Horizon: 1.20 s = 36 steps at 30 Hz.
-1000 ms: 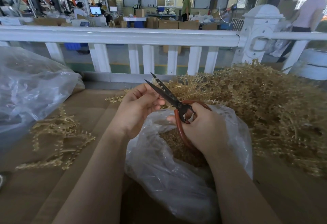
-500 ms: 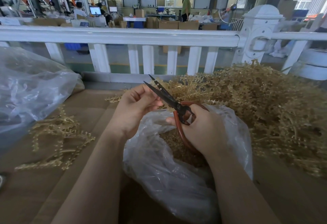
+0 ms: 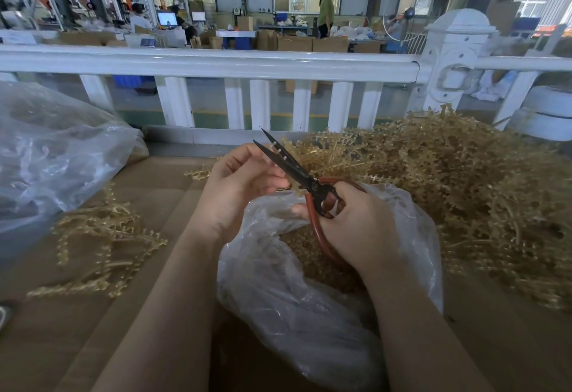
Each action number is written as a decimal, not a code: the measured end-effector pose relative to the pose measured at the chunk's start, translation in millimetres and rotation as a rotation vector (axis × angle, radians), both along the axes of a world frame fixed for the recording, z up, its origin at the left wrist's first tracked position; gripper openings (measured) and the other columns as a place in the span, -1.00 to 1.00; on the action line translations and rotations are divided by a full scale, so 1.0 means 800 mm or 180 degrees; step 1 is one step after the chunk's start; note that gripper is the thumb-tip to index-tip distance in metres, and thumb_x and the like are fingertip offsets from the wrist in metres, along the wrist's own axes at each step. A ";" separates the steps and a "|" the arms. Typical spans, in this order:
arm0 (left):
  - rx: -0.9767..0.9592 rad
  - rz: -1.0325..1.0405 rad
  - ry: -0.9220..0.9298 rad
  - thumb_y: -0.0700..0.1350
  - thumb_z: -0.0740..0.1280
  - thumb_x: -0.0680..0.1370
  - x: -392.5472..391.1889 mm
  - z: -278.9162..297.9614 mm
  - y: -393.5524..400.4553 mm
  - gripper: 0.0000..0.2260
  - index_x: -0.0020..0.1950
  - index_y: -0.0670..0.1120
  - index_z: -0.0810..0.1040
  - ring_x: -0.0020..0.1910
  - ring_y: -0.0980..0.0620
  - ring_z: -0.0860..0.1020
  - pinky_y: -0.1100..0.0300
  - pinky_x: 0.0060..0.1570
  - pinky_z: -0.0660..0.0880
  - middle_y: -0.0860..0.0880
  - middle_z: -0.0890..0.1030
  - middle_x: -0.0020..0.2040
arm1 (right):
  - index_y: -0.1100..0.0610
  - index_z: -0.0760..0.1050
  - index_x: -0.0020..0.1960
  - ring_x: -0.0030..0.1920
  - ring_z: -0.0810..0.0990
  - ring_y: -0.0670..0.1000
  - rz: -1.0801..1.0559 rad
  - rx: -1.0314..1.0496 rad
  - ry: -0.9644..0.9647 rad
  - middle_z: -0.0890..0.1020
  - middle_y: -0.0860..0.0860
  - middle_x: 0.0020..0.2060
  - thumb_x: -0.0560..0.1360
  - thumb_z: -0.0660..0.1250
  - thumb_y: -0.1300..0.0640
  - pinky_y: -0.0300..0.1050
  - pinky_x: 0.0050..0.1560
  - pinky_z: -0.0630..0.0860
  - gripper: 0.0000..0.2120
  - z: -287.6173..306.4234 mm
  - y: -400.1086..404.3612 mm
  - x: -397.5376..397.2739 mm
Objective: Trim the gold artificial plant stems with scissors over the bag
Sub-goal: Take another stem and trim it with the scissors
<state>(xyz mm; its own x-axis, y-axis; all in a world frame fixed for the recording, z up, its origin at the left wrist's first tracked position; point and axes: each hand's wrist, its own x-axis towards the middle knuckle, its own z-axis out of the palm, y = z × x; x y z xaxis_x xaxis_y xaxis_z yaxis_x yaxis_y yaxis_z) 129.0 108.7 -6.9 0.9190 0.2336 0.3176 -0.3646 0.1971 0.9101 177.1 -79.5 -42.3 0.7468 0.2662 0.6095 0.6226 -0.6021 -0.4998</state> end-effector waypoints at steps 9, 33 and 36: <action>0.0336 0.0392 -0.0078 -0.30 0.33 0.58 0.002 -0.003 -0.002 -0.89 -0.09 -0.12 0.58 -0.27 -0.04 0.67 0.19 -0.16 0.59 -0.14 0.69 -0.24 | -0.03 0.60 -0.12 -0.24 0.57 -0.19 0.0117 -0.0006 0.0306 0.62 -0.17 -0.29 0.29 0.28 -0.53 -0.18 -0.18 0.59 -0.43 0.000 -0.001 0.003; 0.0516 0.0226 -0.0019 -0.34 0.27 0.60 0.004 -0.002 -0.006 -0.90 0.03 -0.26 0.58 -0.26 -0.01 0.66 0.21 -0.13 0.58 -0.14 0.69 -0.20 | -0.22 0.42 -0.25 -0.27 0.53 -0.25 0.0247 0.0144 0.0307 0.53 -0.24 -0.38 0.29 0.32 -0.50 -0.38 -0.27 0.43 -0.63 0.000 -0.001 0.000; 0.0483 0.0215 -0.0035 -0.34 0.27 0.60 0.003 -0.001 -0.007 -0.91 -0.01 -0.24 0.57 -0.26 -0.02 0.66 0.19 -0.11 0.59 -0.13 0.69 -0.21 | -0.19 0.45 -0.24 -0.31 0.51 -0.22 0.0267 0.0200 0.0396 0.51 -0.22 -0.40 0.26 0.28 -0.54 -0.32 -0.28 0.43 -0.57 -0.001 0.000 0.001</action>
